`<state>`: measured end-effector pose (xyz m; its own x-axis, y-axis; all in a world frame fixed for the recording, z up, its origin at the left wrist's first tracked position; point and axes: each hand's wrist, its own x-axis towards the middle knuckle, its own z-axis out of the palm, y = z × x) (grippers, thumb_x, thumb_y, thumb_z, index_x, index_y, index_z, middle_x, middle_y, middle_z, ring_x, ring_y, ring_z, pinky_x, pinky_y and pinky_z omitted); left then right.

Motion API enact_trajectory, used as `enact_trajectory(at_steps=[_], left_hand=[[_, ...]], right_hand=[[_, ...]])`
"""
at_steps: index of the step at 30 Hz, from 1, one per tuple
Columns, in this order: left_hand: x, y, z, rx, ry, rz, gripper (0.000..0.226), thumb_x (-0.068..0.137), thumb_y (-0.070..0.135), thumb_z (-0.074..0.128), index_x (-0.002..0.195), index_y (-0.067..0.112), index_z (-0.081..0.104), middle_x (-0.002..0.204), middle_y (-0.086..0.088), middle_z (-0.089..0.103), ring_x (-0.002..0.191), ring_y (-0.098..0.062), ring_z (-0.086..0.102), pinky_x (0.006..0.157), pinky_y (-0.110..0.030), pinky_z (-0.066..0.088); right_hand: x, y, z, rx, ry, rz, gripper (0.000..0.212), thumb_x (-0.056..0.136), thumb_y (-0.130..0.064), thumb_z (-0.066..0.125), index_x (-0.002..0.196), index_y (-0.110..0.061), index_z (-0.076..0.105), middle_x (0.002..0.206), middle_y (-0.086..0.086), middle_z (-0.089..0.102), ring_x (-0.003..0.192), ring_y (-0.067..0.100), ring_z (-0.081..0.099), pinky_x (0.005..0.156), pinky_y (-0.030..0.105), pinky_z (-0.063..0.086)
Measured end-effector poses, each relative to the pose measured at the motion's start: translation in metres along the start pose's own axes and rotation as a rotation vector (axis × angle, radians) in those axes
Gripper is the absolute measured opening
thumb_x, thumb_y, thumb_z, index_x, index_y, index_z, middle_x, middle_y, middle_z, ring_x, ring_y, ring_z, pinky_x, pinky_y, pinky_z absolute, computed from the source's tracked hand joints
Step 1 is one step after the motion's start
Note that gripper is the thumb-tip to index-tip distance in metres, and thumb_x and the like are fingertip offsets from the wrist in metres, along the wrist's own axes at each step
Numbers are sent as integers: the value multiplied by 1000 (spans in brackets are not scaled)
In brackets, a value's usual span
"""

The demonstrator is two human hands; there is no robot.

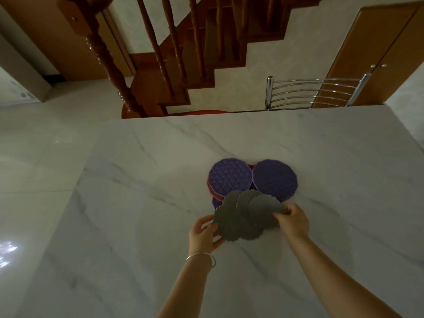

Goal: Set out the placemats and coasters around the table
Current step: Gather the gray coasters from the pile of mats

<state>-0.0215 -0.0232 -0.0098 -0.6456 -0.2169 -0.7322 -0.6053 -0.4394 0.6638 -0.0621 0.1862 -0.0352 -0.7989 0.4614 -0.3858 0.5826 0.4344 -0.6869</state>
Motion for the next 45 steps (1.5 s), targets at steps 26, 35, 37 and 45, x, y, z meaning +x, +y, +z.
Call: enact_trajectory(at_steps=[26, 35, 37, 45], left_hand=[[1, 6, -32, -73, 4, 18, 23, 86, -11, 51, 95, 9, 59, 90, -9, 67, 78, -23, 65, 46, -27, 54], [4, 11, -48, -89, 44, 32, 23, 86, -9, 53, 93, 12, 60, 91, -7, 67, 79, -23, 65, 48, -29, 54], [4, 12, -47, -99, 30, 35, 23, 86, -9, 52, 92, 12, 60, 89, -7, 67, 78, -23, 65, 48, -29, 55], [-3, 13, -33, -70, 63, 58, 20, 89, -8, 48, 102, 5, 57, 90, -12, 64, 77, -23, 63, 46, -27, 55]], right_hand=[[-6, -25, 31, -154, 15, -68, 63, 69, -20, 81, 120, -5, 48, 123, 22, 47, 110, 39, 49, 90, 41, 45], [-9, -39, 39, -196, 52, -123, 33, 78, -8, 64, 109, -2, 56, 107, 22, 60, 91, 34, 57, 68, 39, 47], [-16, -45, 41, -40, 56, -152, 20, 81, -5, 58, 101, -2, 58, 100, 20, 61, 78, 29, 54, 58, 31, 37], [-54, -60, 75, 393, -421, 184, 46, 83, -2, 63, 127, -3, 50, 123, 15, 57, 107, 28, 56, 88, 36, 47]])
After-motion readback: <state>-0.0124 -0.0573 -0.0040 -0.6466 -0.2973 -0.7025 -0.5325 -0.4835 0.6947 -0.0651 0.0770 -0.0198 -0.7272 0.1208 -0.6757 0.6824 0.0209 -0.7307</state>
